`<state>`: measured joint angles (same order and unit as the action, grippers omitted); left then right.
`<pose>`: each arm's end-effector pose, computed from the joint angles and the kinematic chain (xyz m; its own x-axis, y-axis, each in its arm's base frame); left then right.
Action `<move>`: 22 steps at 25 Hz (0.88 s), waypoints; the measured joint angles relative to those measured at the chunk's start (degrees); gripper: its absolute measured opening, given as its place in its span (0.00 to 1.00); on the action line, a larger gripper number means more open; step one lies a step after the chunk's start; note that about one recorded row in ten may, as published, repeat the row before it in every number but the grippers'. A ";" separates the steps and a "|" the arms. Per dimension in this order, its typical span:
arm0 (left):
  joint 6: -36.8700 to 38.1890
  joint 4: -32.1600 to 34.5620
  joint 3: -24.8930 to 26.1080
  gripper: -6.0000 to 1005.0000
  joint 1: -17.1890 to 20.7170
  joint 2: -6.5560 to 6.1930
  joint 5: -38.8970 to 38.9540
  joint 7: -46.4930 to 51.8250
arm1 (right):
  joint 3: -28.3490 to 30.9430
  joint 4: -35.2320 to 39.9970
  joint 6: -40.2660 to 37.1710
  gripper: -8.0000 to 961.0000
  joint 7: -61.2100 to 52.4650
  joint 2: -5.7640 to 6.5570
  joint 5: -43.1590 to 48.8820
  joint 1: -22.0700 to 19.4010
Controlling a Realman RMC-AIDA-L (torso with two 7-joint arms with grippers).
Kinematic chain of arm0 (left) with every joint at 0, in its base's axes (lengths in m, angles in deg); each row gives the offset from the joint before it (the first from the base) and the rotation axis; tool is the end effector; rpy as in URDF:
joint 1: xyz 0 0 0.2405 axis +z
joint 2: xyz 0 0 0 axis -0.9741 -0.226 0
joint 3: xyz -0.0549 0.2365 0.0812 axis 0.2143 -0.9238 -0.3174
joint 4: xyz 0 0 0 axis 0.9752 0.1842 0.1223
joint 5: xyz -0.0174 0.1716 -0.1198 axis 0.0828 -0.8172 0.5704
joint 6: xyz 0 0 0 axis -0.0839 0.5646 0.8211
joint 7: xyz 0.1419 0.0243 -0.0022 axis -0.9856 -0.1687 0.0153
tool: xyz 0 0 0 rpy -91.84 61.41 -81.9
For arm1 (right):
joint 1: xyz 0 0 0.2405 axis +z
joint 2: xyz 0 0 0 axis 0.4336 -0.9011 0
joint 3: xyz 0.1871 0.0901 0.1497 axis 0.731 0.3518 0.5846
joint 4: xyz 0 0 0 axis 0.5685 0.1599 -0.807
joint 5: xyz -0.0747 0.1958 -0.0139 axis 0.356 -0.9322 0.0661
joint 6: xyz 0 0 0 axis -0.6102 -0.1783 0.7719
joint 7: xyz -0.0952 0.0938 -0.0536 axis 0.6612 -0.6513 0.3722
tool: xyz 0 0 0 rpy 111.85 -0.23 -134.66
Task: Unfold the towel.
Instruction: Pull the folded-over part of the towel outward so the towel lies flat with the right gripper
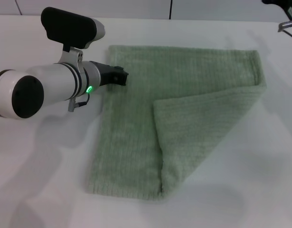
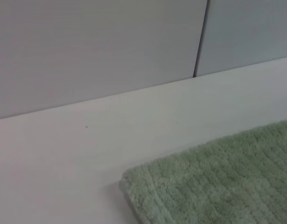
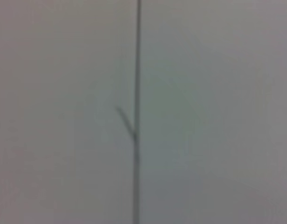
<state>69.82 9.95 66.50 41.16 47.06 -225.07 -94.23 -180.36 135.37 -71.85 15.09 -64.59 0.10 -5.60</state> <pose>-0.2265 0.4123 -0.0868 0.7292 0.5834 0.3576 0.6442 -0.4089 -0.6464 0.2119 0.3920 0.0137 0.6842 0.1876 -0.7047 -0.6150 -0.3709 -0.6959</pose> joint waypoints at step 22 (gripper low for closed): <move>-0.08 -0.09 0.00 0.00 0.15 0.00 0.00 -0.01 | 6.98 6.34 5.95 0.75 -42.49 1.26 44.97 1.72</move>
<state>69.75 9.87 66.50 41.31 47.07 -225.07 -94.24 -173.38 141.71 -65.90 -27.40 -63.33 45.07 -3.89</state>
